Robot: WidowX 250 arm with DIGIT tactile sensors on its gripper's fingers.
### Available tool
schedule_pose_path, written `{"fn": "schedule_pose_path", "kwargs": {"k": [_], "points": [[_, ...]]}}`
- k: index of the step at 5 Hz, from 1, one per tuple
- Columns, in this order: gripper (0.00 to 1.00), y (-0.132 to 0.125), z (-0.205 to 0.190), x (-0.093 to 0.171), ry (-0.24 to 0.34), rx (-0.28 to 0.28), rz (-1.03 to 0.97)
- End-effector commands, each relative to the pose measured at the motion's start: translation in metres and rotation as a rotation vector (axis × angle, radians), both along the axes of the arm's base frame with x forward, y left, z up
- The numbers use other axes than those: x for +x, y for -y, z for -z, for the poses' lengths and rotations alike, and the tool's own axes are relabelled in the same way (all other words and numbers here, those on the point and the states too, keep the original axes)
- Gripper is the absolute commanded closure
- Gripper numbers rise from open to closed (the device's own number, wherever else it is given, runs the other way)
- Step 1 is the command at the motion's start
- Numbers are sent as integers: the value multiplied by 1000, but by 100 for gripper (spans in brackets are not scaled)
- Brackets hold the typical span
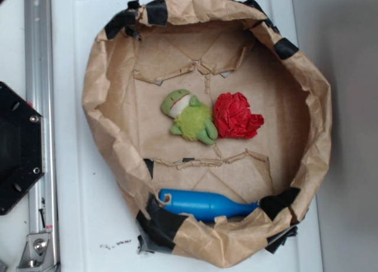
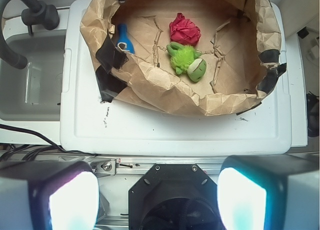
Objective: Grab the red paper.
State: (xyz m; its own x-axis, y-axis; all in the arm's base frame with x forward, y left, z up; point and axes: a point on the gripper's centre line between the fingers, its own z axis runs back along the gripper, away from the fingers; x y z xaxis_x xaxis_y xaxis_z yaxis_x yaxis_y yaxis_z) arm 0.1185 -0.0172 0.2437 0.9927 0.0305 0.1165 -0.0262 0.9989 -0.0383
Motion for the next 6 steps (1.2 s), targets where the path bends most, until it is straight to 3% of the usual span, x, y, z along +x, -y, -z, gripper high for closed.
{"fn": "schedule_pose_path", "kwargs": {"k": [1,2,3,4,5,6], "points": [[0,0,0,0,0,0,0],[0,-14,32,40,-101,114,-60],[0,-22,51,81,-68,67,44],[0,-30,70,105,-77,62,64],[0,-42,109,130,-1,43,175],[0,-45,134,150,1,60,241]]}}
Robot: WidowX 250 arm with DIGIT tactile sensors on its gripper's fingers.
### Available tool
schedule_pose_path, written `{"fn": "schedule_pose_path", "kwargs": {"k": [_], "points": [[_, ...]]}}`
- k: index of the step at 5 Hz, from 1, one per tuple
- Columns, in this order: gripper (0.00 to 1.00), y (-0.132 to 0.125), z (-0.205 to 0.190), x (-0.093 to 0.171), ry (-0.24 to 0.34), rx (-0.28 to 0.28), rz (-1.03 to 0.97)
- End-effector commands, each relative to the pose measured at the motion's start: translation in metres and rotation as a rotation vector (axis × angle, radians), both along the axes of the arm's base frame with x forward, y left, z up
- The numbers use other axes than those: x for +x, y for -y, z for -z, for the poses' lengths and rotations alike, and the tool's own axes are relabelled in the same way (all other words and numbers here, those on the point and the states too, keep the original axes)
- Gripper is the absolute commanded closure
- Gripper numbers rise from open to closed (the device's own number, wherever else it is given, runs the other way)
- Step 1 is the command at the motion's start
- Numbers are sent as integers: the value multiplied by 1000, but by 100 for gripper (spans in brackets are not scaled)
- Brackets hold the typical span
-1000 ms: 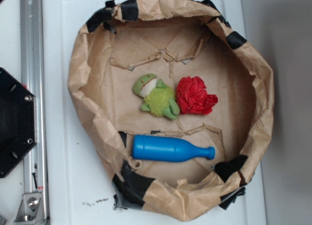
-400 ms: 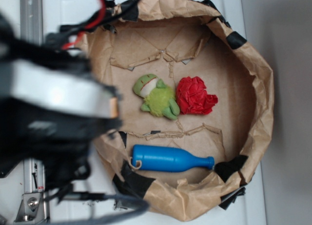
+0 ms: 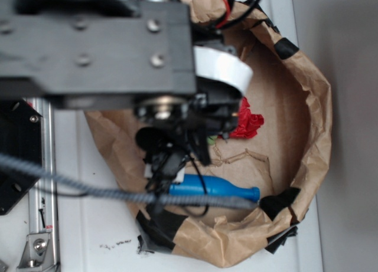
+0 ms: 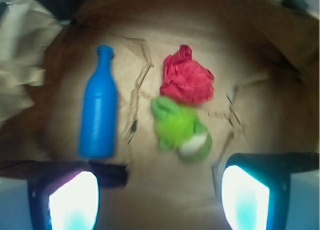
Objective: Grab the red paper.
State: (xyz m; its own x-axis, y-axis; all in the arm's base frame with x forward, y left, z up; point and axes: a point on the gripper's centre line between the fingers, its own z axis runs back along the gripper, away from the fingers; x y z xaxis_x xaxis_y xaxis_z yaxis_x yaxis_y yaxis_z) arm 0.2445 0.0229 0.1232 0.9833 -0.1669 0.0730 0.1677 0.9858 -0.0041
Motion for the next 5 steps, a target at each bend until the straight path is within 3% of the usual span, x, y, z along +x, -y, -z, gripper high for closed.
{"fn": "schedule_pose_path", "kwargs": {"k": [1,2,4,5], "points": [[0,-9,36,41,36,33,104],[0,-3,67,55,53,36,162],[0,14,86,75,129,149,265],[100,3,88,75,140,87,178]]}}
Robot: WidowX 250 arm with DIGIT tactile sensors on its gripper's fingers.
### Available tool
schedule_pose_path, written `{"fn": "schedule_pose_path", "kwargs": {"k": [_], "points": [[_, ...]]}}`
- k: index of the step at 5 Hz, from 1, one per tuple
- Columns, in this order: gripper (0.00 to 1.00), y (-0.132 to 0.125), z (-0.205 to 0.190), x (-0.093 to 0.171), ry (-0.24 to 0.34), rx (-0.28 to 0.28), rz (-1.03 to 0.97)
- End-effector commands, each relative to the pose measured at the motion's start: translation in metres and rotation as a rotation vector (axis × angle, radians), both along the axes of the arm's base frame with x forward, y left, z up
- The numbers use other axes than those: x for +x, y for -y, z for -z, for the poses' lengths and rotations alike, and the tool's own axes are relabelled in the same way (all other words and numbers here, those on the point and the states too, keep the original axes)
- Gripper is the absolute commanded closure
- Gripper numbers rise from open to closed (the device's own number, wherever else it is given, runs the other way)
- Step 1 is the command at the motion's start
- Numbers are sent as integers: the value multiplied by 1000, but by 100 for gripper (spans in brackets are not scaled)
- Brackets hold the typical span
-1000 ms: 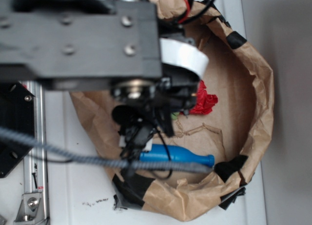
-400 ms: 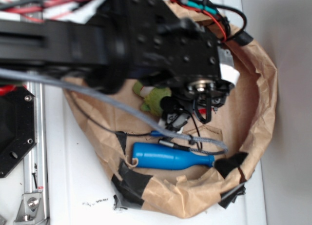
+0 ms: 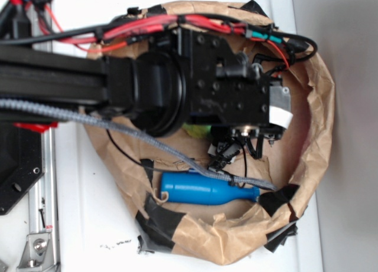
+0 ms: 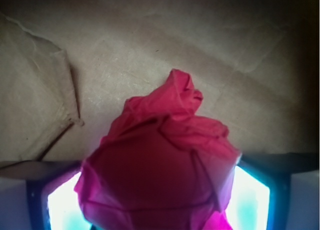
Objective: Grab the red paper.
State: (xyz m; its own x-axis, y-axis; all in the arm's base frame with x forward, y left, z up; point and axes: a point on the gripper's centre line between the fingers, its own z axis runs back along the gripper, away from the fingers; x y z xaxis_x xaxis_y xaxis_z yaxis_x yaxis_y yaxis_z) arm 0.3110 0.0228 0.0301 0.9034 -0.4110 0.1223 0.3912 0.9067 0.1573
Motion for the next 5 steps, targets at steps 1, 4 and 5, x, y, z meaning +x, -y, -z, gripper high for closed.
{"fn": "schedule_pose_path", "kwargs": {"k": [1,4,5], "points": [[100,-7,-22,3,94,-72,-157],[100,19,-167,-19,191,-66,-412],[100,20,-202,-35,63,-75,-579]]}}
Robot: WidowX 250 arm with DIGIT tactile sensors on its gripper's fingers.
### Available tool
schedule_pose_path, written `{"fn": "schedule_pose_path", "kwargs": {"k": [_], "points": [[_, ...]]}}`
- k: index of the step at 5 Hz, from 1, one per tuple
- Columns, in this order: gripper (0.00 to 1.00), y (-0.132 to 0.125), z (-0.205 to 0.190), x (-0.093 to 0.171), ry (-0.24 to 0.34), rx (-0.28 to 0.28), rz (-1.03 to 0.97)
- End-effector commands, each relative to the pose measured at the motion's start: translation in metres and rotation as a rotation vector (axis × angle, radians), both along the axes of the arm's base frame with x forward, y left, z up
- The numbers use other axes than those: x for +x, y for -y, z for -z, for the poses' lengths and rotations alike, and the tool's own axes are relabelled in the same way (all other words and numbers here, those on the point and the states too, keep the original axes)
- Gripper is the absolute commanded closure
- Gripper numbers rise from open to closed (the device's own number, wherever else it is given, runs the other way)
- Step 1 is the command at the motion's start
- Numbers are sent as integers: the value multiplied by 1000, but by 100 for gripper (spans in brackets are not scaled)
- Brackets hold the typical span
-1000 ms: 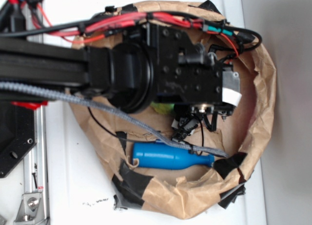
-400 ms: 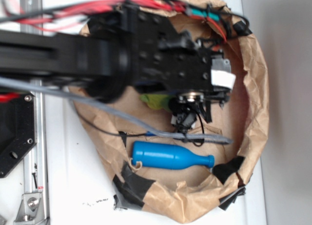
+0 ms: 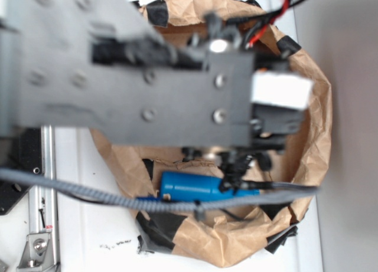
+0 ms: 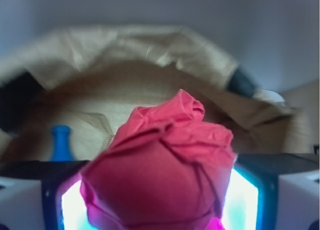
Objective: Grab the red paper.
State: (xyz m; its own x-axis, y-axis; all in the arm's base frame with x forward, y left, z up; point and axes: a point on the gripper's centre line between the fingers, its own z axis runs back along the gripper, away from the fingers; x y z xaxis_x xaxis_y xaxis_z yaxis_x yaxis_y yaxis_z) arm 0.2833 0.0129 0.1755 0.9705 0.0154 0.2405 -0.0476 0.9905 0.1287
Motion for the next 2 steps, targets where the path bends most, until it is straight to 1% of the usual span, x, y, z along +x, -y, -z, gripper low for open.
{"fn": "schedule_pose_path", "kwargs": {"k": [1,2], "points": [[100,16,-47,-20,-70,-98,-342],[100,14,-35,-26,-113,-69,-359]]}}
